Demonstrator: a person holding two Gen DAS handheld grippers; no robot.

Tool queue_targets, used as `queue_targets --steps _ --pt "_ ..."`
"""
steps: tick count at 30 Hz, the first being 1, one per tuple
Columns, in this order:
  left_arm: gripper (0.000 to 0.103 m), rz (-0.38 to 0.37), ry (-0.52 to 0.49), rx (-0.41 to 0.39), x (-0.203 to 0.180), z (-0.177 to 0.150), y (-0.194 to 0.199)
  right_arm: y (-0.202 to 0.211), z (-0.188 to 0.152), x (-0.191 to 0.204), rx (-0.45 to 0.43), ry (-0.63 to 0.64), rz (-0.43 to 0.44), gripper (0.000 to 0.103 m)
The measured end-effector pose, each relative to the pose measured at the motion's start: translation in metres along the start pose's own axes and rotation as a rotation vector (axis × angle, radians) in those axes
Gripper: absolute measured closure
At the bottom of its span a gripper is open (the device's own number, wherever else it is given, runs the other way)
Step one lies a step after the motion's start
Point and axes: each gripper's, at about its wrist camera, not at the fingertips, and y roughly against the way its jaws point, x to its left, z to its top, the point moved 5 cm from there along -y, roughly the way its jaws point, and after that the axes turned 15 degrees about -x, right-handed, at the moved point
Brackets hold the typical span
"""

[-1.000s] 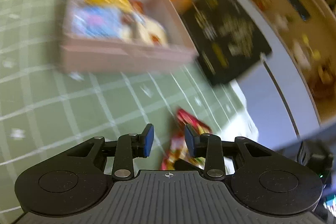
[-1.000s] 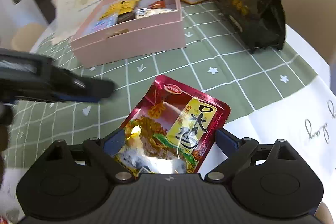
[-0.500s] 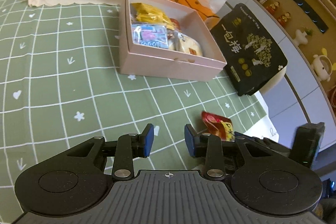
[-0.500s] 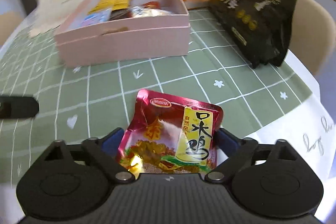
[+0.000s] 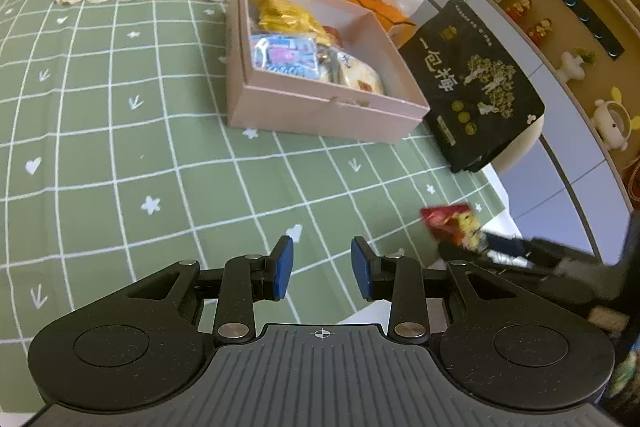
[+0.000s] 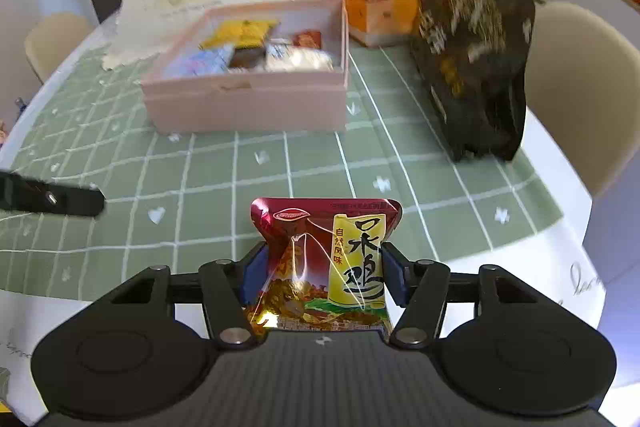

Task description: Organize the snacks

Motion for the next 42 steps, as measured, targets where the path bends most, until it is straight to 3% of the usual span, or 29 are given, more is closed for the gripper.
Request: queue_targets --steps 3,8,10,11,15,19,22,28,31,34,37,42 --pt "0.067 0.007 0.006 -0.014 0.006 -0.003 0.007 0.014 0.030 0.005 -0.079 0.008 0.028 0.044" --pt "0.067 0.008 -0.002 -0.054 0.008 0.001 0.014 0.022 0.126 0.018 -0.293 0.054 0.049 0.044" --pt "0.067 0.010 -0.014 -0.077 0.007 0.005 0.013 0.008 0.169 0.024 -0.359 0.035 0.061 0.034" --pt "0.067 0.016 -0.023 -0.088 0.008 0.007 0.011 -0.004 0.187 0.026 -0.382 0.031 0.069 0.020" --pt "0.067 0.090 -0.095 -0.141 0.017 0.008 0.005 -0.039 0.211 0.025 -0.376 0.011 0.049 0.017" --pt "0.067 0.171 -0.164 -0.169 0.033 -0.002 -0.001 -0.049 0.175 0.023 -0.322 0.037 0.017 0.017" --pt "0.067 0.223 -0.174 -0.154 0.045 -0.015 -0.010 -0.055 0.127 0.027 -0.261 0.094 -0.011 0.017" --pt "0.066 0.248 -0.221 -0.184 0.039 -0.021 -0.021 -0.074 0.039 0.043 -0.103 0.072 0.033 0.017" --pt "0.062 0.244 -0.256 -0.202 0.033 -0.020 -0.030 -0.084 0.010 0.049 -0.079 0.098 0.029 0.017" --pt "0.045 0.231 -0.295 -0.214 0.025 -0.019 -0.040 -0.094 -0.006 0.054 -0.051 0.135 0.012 0.017" --pt "0.030 0.224 -0.329 -0.229 0.016 -0.021 -0.049 -0.091 -0.013 0.054 -0.098 0.100 0.013 0.017" --pt "0.029 0.273 -0.376 -0.283 0.012 -0.022 -0.059 -0.094 -0.015 0.033 -0.119 0.011 -0.069 0.000"
